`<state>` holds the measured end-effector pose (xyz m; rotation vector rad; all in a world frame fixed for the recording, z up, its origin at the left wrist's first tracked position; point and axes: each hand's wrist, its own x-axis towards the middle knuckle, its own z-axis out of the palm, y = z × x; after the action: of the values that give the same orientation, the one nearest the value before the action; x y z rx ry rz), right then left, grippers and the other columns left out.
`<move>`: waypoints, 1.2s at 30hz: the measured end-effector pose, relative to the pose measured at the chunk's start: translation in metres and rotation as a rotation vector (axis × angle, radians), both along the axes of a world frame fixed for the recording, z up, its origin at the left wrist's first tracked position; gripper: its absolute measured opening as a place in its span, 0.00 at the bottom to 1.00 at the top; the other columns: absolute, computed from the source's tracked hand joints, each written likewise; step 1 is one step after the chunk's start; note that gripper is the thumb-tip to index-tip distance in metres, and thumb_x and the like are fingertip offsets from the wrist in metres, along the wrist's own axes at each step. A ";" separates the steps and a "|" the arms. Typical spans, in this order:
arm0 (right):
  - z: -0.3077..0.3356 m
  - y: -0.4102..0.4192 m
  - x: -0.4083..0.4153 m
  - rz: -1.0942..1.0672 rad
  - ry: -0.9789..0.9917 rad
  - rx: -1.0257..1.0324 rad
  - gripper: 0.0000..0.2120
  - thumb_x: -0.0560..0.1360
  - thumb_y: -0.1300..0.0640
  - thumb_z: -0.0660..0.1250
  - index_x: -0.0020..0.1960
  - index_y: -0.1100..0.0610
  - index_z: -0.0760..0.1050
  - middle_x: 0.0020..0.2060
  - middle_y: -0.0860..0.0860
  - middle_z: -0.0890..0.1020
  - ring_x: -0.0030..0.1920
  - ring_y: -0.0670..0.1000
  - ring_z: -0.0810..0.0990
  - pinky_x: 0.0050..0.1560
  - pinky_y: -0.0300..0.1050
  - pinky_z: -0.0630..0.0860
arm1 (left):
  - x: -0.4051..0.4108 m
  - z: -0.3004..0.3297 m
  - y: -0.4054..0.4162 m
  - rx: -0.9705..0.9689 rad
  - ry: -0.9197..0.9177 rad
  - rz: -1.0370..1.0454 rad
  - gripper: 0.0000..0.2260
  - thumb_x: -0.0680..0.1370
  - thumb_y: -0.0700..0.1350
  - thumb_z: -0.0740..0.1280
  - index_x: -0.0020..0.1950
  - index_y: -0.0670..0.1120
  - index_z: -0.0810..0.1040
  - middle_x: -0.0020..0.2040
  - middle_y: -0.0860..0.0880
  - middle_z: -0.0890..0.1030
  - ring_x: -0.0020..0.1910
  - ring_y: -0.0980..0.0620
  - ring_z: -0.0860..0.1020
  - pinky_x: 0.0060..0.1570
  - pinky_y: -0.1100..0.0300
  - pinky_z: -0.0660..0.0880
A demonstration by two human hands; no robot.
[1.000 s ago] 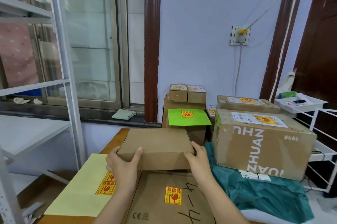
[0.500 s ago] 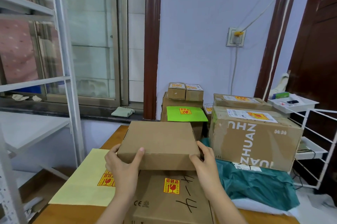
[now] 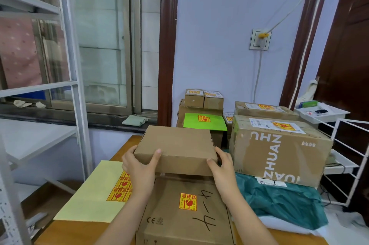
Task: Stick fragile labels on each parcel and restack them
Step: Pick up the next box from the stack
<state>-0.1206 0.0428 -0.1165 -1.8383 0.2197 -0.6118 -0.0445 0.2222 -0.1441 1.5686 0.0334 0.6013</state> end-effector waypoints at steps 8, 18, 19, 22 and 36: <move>-0.013 0.004 -0.027 -0.027 -0.006 0.029 0.23 0.78 0.63 0.61 0.73 0.57 0.63 0.61 0.48 0.66 0.60 0.45 0.68 0.62 0.38 0.63 | -0.035 -0.023 0.005 -0.029 0.040 -0.035 0.32 0.68 0.52 0.75 0.67 0.46 0.65 0.63 0.50 0.65 0.66 0.49 0.62 0.63 0.52 0.65; -0.046 0.006 -0.068 -0.077 0.097 0.021 0.25 0.79 0.57 0.62 0.74 0.56 0.60 0.58 0.50 0.64 0.58 0.48 0.70 0.63 0.42 0.64 | -0.070 -0.043 0.025 -0.002 0.107 -0.155 0.25 0.68 0.52 0.75 0.58 0.50 0.66 0.58 0.48 0.71 0.61 0.46 0.69 0.59 0.49 0.73; -0.048 0.006 -0.071 -0.086 0.108 0.007 0.25 0.79 0.59 0.62 0.74 0.57 0.61 0.55 0.50 0.64 0.53 0.46 0.71 0.60 0.41 0.64 | -0.072 -0.044 0.029 0.015 0.112 -0.167 0.24 0.69 0.52 0.75 0.58 0.50 0.66 0.58 0.47 0.71 0.60 0.45 0.70 0.57 0.50 0.73; -0.055 0.004 -0.076 -0.119 0.130 -0.019 0.24 0.78 0.62 0.62 0.73 0.59 0.62 0.54 0.50 0.64 0.53 0.47 0.70 0.61 0.41 0.65 | -0.076 -0.049 0.037 0.118 0.105 -0.181 0.21 0.70 0.53 0.74 0.56 0.50 0.67 0.57 0.47 0.72 0.58 0.46 0.71 0.54 0.50 0.75; -0.025 0.015 -0.062 -0.129 0.104 -0.545 0.20 0.79 0.57 0.60 0.70 0.59 0.66 0.66 0.51 0.66 0.69 0.49 0.63 0.61 0.40 0.64 | -0.070 -0.028 0.039 0.445 0.116 -0.250 0.21 0.74 0.53 0.70 0.64 0.49 0.70 0.58 0.54 0.72 0.57 0.52 0.71 0.54 0.53 0.74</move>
<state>-0.1827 0.0580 -0.1413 -2.3984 0.2596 -0.7144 -0.1141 0.2613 -0.1726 1.9999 -0.2202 0.3310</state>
